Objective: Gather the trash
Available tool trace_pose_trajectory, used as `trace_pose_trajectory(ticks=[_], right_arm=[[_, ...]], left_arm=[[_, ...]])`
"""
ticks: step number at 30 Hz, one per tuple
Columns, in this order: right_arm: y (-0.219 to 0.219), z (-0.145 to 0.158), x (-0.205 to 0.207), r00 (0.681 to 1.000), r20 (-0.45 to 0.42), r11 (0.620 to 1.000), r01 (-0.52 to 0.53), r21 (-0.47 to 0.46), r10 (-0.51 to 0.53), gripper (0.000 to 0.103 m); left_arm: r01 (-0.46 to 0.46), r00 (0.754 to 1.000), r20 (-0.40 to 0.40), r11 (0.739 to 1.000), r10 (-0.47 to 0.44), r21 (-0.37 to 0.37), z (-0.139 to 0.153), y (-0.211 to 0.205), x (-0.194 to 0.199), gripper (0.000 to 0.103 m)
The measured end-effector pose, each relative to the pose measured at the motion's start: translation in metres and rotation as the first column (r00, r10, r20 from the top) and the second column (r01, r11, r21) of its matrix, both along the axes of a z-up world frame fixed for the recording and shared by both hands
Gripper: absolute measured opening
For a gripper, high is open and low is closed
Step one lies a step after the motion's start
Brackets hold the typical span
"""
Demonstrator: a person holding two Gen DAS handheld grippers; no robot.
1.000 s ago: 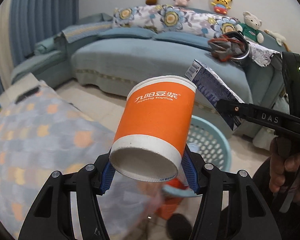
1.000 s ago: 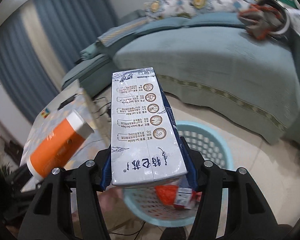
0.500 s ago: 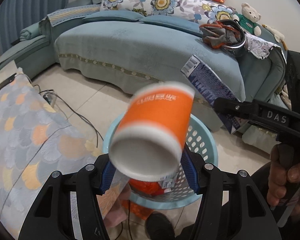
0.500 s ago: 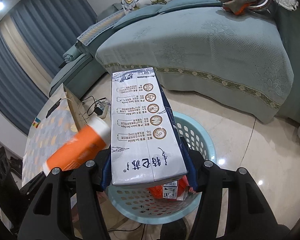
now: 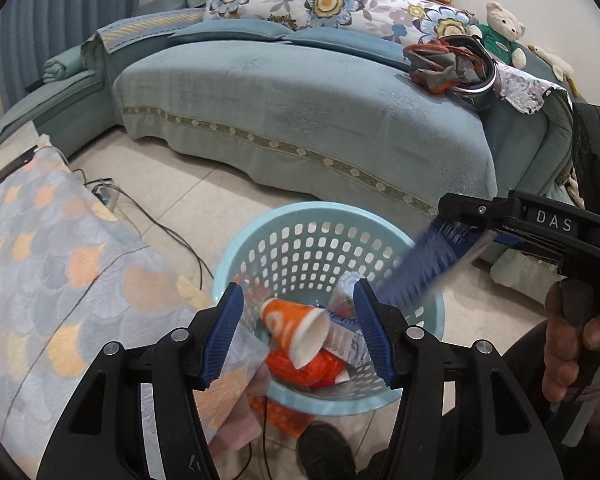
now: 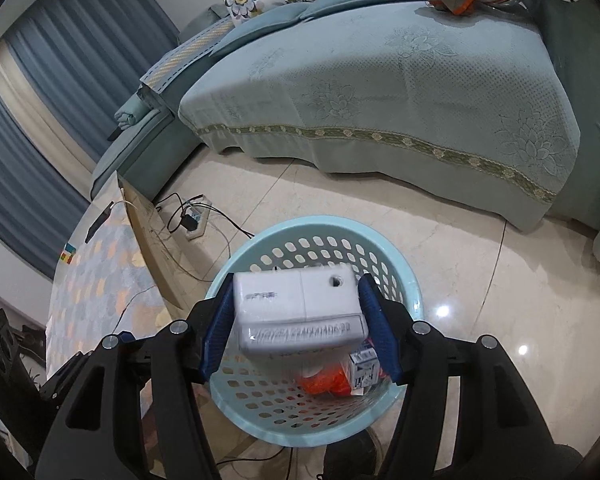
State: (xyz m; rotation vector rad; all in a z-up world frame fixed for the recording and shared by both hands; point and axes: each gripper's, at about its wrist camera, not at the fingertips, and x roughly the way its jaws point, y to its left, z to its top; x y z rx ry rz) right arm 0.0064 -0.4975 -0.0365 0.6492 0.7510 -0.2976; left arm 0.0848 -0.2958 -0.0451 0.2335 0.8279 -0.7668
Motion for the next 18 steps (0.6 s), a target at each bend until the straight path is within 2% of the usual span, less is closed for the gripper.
trace_pose_trajectory(ticks=[4, 10, 13, 15, 18], right_arm=[[0.002, 0.001, 0.001, 1.0, -0.002, 1.0, -0.001, -0.019, 0.001, 0.058], [0.015, 0.008, 0.003, 1.0, -0.003, 0.994, -0.023, -0.111, 0.023, 0.058], [0.023, 0.014, 0.004, 0.999, 0.011, 0.987, -0.041, -0.157, 0.043, 0.058], [0.034, 0.019, 0.004, 0.999, 0.016, 0.975, -0.045, -0.217, 0.05, 0.058], [0.048, 0.023, 0.007, 0.999, -0.005, 0.953, -0.034, -0.303, 0.034, 0.06]], left_arm=[[-0.002, 1.0, 0.023, 1.0, 0.002, 0.011, 0.003, 0.005, -0.003, 0.057], [-0.016, 0.993, 0.12, 1.0, 0.015, 0.012, 0.022, 0.024, -0.016, 0.06], [-0.03, 0.986, 0.163, 0.999, 0.028, 0.013, 0.031, 0.037, -0.022, 0.069], [-0.078, 0.972, 0.223, 0.997, 0.072, 0.016, 0.038, 0.052, -0.028, 0.087], [-0.147, 0.959, 0.244, 0.989, 0.146, -0.013, 0.05, 0.07, -0.028, 0.092]])
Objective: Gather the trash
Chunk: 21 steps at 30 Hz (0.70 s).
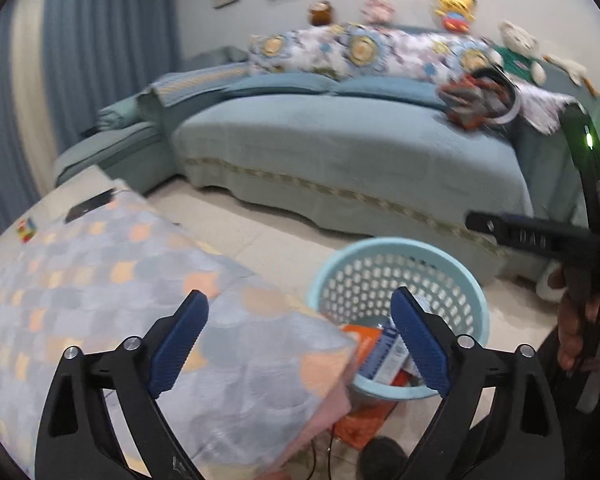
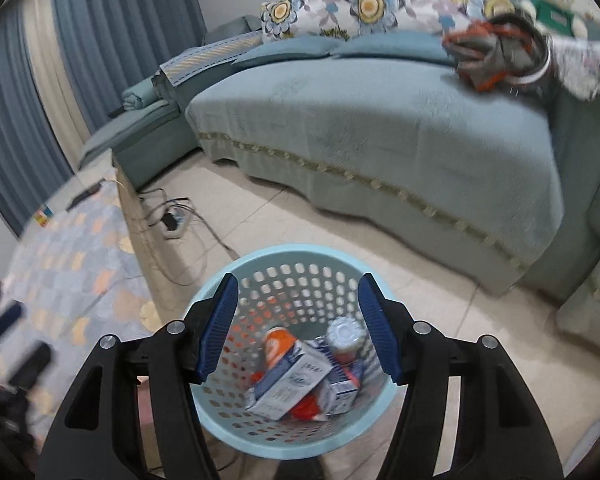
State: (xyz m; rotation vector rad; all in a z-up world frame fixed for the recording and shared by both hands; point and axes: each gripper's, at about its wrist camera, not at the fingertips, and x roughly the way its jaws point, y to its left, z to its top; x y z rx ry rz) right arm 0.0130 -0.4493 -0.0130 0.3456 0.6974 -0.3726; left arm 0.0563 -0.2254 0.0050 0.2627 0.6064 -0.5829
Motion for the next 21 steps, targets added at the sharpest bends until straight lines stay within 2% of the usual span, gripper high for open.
trace_pose_trajectory(ticks=[3, 7, 12, 21], right_arm=[[0.008, 0.001, 0.001, 0.999, -0.012, 0.998, 0.041, -0.04, -0.041, 0.061], [0.015, 0.003, -0.002, 0.993, -0.026, 0.991, 0.109, -0.084, -0.111, 0.061], [0.025, 0.004, -0.006, 0.995, -0.003, 0.991, 0.103, -0.09, -0.104, 0.061], [0.039, 0.0, -0.003, 0.997, -0.021, 0.993, 0.074, -0.087, -0.076, 0.061]], left_arm=[[-0.066, 0.998, -0.021, 0.997, 0.065, -0.029, 0.01, 0.015, 0.006, 0.094], [-0.112, 0.994, 0.003, 0.992, 0.112, -0.056, 0.015, 0.031, 0.007, 0.096], [-0.133, 0.991, 0.004, 0.99, 0.133, -0.045, 0.011, 0.039, 0.009, 0.096], [-0.129, 0.991, 0.01, 0.991, 0.13, -0.038, 0.007, 0.041, 0.006, 0.096]])
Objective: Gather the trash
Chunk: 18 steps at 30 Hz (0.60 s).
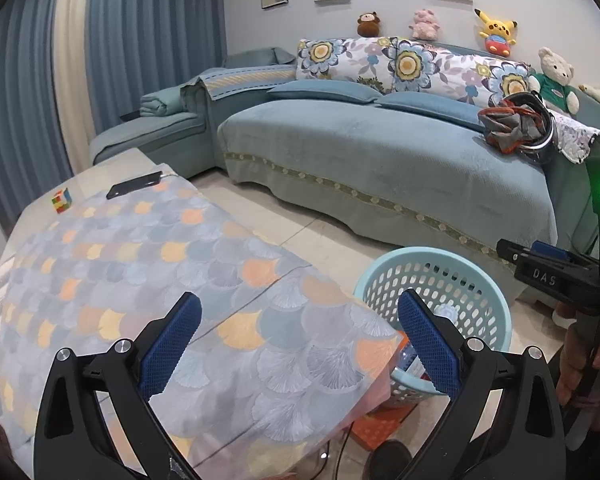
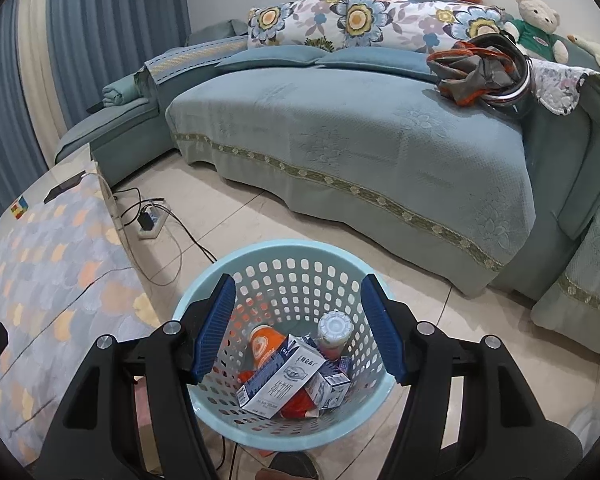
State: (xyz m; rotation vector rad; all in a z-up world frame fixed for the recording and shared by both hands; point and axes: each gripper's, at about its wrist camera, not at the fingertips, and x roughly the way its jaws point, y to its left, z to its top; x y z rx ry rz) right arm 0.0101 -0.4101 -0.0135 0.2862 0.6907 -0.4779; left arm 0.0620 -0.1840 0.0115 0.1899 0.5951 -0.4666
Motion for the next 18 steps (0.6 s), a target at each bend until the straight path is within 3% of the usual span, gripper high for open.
trace_pose_trajectory(ticks=[18], right_arm=[[0.009, -0.0035, 0.0028, 1.0, -0.011, 1.0, -0.017, -0.005, 0.017, 0.062]], left_arm=[[0.019, 1.0, -0.016, 1.0, -0.019, 0.0, -0.0048, 0.0072, -0.0046, 0.096]])
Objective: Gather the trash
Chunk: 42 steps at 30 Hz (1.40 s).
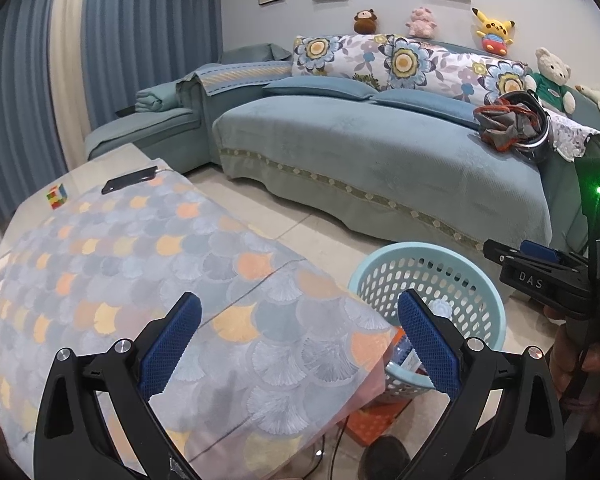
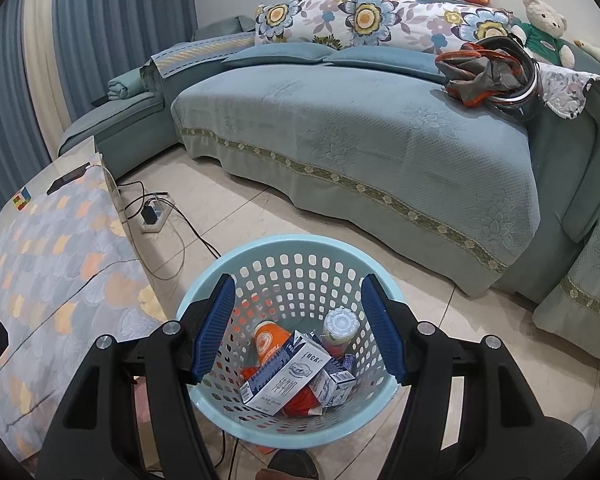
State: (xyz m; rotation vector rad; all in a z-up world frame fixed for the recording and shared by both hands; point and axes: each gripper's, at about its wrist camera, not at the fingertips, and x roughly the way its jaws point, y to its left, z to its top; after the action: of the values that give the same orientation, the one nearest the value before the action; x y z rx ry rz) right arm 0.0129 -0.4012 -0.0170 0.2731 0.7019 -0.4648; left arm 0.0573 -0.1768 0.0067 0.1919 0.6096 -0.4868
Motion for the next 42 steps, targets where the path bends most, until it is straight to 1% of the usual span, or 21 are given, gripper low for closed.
trace_pose_trajectory(ticks=[42], right_arm=[[0.002, -0.004, 0.001, 1.0, -0.009, 1.0, -0.009, 0.009, 0.009, 0.062]], left_arm=[[0.004, 1.0, -0.014, 1.0, -0.004, 0.017, -0.01, -0.003, -0.003, 0.096]])
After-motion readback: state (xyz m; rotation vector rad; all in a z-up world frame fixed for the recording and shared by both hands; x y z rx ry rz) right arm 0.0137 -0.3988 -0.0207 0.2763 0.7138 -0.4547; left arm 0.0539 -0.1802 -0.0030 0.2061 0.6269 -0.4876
